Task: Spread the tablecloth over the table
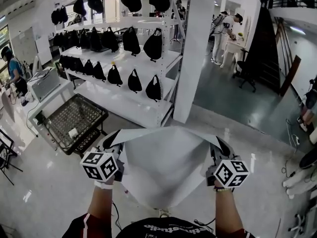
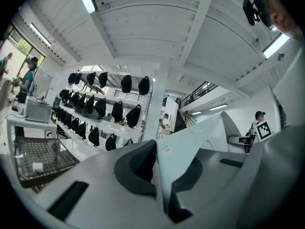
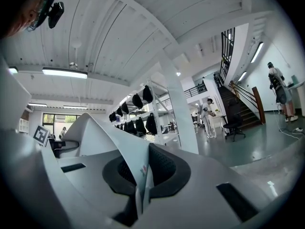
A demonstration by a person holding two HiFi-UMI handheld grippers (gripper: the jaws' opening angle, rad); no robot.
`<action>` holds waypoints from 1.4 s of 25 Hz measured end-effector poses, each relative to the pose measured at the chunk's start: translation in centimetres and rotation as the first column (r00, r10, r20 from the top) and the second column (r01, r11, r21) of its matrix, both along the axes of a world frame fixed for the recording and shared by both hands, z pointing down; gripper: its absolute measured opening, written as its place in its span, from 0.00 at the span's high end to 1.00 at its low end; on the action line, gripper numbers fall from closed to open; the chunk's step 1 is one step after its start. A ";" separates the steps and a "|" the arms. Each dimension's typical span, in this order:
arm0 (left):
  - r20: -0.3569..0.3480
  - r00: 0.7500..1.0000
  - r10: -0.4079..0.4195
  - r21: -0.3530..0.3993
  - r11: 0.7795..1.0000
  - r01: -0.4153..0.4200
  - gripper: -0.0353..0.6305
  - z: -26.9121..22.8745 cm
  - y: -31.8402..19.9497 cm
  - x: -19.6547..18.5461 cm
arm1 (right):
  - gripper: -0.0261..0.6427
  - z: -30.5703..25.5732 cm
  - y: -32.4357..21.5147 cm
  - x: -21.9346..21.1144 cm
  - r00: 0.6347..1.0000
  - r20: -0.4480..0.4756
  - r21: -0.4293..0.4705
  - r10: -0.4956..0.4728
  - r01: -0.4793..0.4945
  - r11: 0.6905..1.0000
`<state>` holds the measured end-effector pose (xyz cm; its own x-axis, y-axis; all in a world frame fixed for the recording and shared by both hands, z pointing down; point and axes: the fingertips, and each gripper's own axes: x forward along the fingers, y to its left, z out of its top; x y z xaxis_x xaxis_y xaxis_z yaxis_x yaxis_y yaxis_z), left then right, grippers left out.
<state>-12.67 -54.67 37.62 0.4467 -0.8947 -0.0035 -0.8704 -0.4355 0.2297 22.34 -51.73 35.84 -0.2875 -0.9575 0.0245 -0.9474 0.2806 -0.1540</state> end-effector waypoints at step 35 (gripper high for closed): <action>0.037 0.997 -0.064 -0.074 0.995 0.067 0.92 5.6 -15.9 0.4 | 0.92 6.8 -17.4 2.2 0.999 -0.026 -0.103 -0.037 0.034 0.994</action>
<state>-12.29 -70.52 43.21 0.3858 -0.9192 0.0792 -0.9044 -0.3598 0.2292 24.54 -69.16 42.65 -0.3191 -0.9387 0.1306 -0.9414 0.2982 -0.1573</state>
